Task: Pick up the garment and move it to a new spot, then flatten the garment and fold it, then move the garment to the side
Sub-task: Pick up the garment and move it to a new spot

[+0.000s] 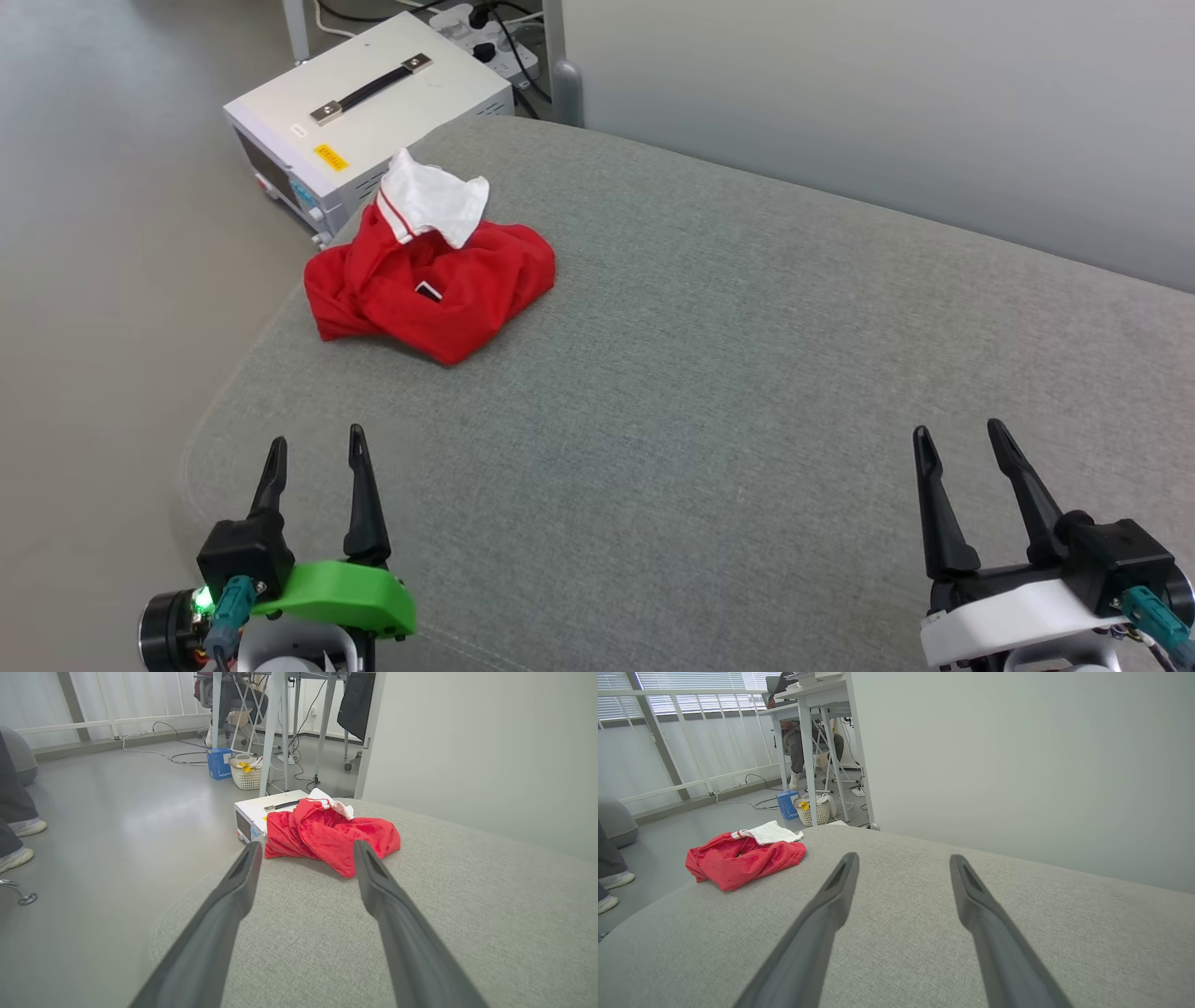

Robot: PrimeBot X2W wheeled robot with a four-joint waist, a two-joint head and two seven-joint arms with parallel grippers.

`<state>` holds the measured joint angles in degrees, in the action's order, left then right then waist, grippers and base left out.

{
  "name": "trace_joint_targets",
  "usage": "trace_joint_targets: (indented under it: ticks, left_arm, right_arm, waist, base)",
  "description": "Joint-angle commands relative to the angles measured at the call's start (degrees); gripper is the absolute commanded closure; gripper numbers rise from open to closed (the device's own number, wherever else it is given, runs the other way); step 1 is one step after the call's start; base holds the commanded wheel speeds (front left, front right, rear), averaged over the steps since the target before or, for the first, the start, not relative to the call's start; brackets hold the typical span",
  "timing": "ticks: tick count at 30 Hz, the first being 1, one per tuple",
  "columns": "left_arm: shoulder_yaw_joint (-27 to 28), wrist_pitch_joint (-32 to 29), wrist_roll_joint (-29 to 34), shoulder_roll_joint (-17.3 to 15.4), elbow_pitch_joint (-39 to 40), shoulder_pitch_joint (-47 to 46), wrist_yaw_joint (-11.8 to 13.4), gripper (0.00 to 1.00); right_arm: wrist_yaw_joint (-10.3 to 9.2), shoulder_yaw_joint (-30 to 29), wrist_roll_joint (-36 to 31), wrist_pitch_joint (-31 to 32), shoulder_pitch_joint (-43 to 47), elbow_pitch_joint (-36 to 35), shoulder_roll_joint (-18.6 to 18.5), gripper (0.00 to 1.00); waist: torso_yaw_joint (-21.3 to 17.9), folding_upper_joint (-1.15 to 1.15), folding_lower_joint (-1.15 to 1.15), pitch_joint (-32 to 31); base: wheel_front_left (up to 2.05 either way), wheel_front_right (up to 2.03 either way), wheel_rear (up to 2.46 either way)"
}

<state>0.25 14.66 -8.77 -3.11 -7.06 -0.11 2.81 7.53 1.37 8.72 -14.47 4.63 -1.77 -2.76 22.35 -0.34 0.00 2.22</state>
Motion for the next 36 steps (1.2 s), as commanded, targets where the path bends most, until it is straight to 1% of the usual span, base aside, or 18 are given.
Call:
trace_joint_targets:
  ticks: [1,6,10,14,17,23,27,29,33,36]
  left_arm:
    - [0.14,0.34,-0.32,0.24,-0.29,-0.74,0.21,0.00]
    - [0.60,0.34,-0.85,0.24,-0.67,-0.88,0.13,0.00]
    - [1.42,0.34,-0.76,0.24,-0.91,-1.08,0.24,0.00]
    - [3.27,0.34,-0.69,0.24,-1.09,-2.03,-0.33,0.00]
    - [5.13,0.34,0.45,-0.16,-0.94,-3.97,-1.32,0.00]
    - [9.54,0.34,0.50,-3.26,-1.85,-13.04,-4.88,0.00]
    - [13.40,0.34,-2.12,-5.42,-4.08,-21.41,-7.11,0.00]
    - [13.61,0.34,-2.06,-6.97,-5.58,-25.03,-7.90,0.00]
    - [14.01,0.34,-4.41,-10.03,-9.48,-33.07,-9.34,0.00]
    - [12.97,0.34,-6.30,-12.97,-14.26,-39.36,-9.94,0.00]
  right_arm:
    - [-0.04,0.13,-0.31,-0.52,-0.68,-0.37,-0.11,0.00]
    - [-0.04,0.43,-0.54,-0.52,-0.85,-0.50,-0.11,0.00]
    - [-0.04,0.73,-0.78,-0.52,-1.12,-0.49,-0.11,0.00]
    - [-0.04,1.17,-1.13,-0.52,-1.65,-0.65,-0.11,0.00]
    - [-0.04,1.25,-1.64,-0.52,-2.14,-0.95,-0.11,0.00]
    - [-0.04,1.28,-4.04,-0.52,-4.23,-1.96,-0.11,0.00]
    - [-0.04,1.20,-6.09,-0.52,-6.42,-3.20,-0.11,0.00]
    - [-0.04,1.37,-6.93,-0.52,-7.41,-3.90,-0.11,0.00]
    - [-0.04,1.90,-8.34,-0.52,-9.37,-5.21,-0.11,0.00]
    - [-0.04,2.44,-9.22,-0.52,-10.92,-6.09,-0.11,0.00]
  waist:
    - [2.03,0.34,0.00,0.47]
    - [3.75,0.34,0.00,0.72]
    - [4.27,0.34,0.00,1.08]
    - [3.88,0.34,0.00,1.85]
    - [3.34,0.34,0.00,2.95]
    - [1.74,0.34,0.00,7.22]
    - [0.42,0.34,0.00,11.27]
    - [-0.23,0.34,0.00,13.17]
    - [-1.25,0.34,0.00,16.59]
    - [-1.96,0.34,0.00,18.98]
  base:
    - [0.00,0.00,0.00]
    - [0.00,0.00,0.00]
    - [0.00,0.00,0.00]
    - [0.00,0.00,0.00]
    - [0.00,0.00,0.00]
    - [0.00,0.00,0.00]
    - [0.00,0.00,0.00]
    - [0.00,0.00,0.00]
    - [0.00,0.00,0.00]
    - [0.00,0.00,0.00]
